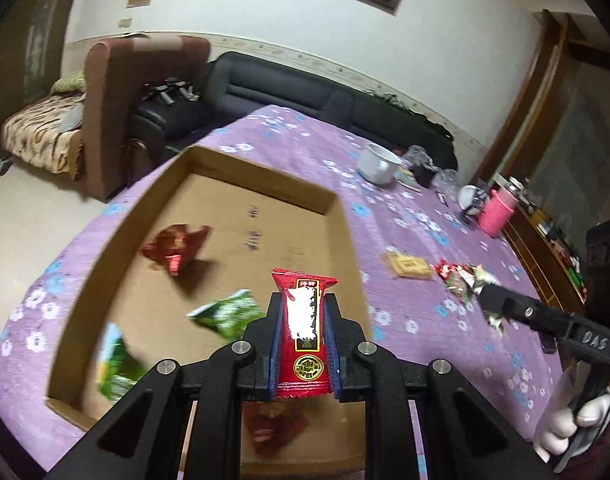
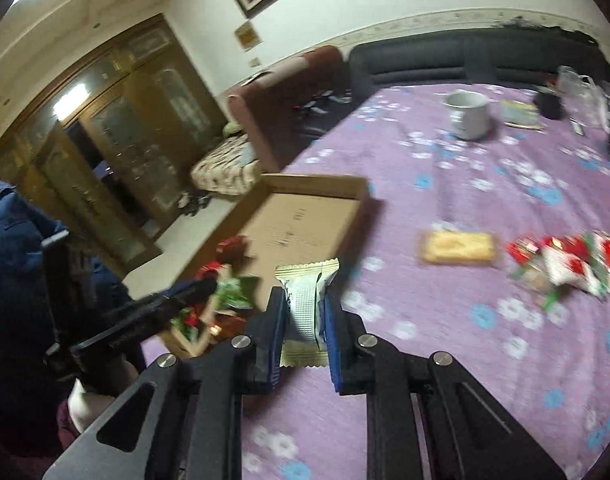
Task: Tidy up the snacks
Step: 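Carry both packets into the cardboard box and open both tools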
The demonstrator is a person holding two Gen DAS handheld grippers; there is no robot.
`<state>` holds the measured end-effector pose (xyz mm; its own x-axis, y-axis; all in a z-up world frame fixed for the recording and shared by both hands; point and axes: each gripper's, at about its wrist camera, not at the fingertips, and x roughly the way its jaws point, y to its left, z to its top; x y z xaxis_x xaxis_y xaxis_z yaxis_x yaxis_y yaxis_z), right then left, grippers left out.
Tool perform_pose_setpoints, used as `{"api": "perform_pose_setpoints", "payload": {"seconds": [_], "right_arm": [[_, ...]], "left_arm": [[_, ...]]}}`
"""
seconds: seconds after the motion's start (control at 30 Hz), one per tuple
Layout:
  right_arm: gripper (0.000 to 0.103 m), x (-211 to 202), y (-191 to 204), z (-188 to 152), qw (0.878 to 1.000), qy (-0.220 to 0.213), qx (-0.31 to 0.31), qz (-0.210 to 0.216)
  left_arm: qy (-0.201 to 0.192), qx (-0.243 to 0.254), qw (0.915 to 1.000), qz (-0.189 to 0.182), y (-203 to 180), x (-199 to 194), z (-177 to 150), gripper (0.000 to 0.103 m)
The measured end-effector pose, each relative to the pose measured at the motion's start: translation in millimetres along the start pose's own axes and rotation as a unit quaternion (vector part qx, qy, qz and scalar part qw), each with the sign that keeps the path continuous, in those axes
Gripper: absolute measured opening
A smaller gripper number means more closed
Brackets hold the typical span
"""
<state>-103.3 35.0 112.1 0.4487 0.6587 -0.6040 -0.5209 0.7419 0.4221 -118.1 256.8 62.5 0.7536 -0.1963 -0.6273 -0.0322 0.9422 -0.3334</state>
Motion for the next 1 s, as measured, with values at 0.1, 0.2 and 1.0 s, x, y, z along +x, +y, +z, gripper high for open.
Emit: {"api": "perform_pose_setpoints", "payload": {"seconds": [0.1,0.2,1.0], "right_arm": [[0.018,21,14,11,1.0,0.015,-0.006,0.016],[0.018,43,24,15,0.999,0.032,-0.016,0.016],[0.033,84,8,18,0.999,0.034,-0.002,-0.015]], "left_arm": [[0.005,-0.01,0.9999,0.01,12,3,1,0.019],[0.014,-0.018,0.9996,0.015,22,11,2,0.019],[0.027,-0.039,0.9988,0.013,22,37,41,0.05]]}}
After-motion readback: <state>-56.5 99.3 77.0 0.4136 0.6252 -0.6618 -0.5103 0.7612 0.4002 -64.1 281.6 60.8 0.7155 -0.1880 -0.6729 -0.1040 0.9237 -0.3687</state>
